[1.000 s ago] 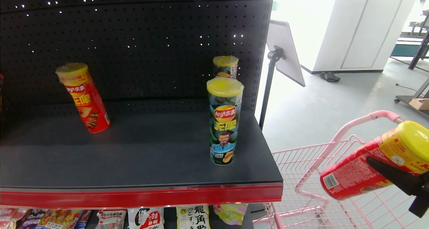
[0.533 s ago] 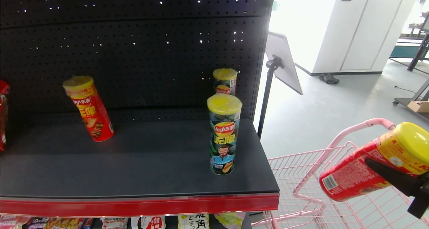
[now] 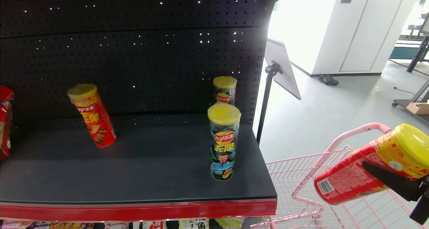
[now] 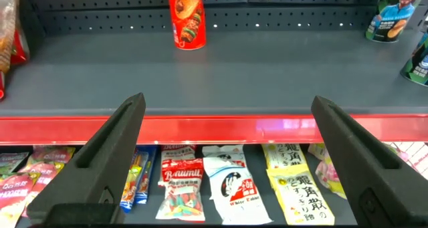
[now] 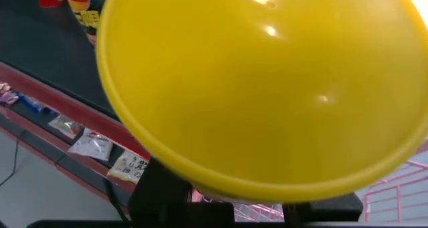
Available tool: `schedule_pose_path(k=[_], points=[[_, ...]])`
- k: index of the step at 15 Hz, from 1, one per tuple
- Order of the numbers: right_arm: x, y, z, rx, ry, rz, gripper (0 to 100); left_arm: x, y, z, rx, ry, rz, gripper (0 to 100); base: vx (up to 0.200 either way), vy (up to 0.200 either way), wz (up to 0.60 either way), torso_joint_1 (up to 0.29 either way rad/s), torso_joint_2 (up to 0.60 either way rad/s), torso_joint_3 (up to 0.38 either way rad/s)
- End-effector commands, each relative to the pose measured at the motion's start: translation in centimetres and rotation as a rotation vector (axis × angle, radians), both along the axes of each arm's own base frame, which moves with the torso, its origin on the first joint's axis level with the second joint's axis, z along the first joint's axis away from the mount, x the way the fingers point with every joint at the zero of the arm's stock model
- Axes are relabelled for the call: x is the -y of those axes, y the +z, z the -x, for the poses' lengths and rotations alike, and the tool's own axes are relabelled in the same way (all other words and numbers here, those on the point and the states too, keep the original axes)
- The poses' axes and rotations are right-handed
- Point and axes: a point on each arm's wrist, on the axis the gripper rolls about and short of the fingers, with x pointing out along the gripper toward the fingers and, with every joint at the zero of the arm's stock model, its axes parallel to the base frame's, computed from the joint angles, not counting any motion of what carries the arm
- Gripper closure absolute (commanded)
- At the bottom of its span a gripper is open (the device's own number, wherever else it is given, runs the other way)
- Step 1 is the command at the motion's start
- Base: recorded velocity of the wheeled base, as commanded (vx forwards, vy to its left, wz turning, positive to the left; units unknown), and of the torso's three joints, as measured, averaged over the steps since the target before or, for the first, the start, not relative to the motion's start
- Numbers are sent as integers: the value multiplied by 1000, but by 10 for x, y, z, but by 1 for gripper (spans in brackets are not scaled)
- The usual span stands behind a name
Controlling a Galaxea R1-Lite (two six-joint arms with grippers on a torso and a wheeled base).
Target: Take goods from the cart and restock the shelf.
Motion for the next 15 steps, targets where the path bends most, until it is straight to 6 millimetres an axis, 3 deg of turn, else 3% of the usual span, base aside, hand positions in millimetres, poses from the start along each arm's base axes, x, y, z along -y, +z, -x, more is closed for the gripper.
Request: schedule_pose_path(k=[1,5,10,15], points=[[-2,2,2,12,64,-6,100,0,0,0,-1,1,0,0,0,0,0,0,0,0],[-21,2,-5,-15,224,0,100,0,0,0,-1,1,0,0,0,0,0,0,0,0],[-26,6,-26,-47,187,15,100,0,0,0,-1,1,0,0,0,0,0,0,0,0],[-25,2,-26,-62,165,19,100,0,0,0,-1,1,0,0,0,0,0,0,0,0]])
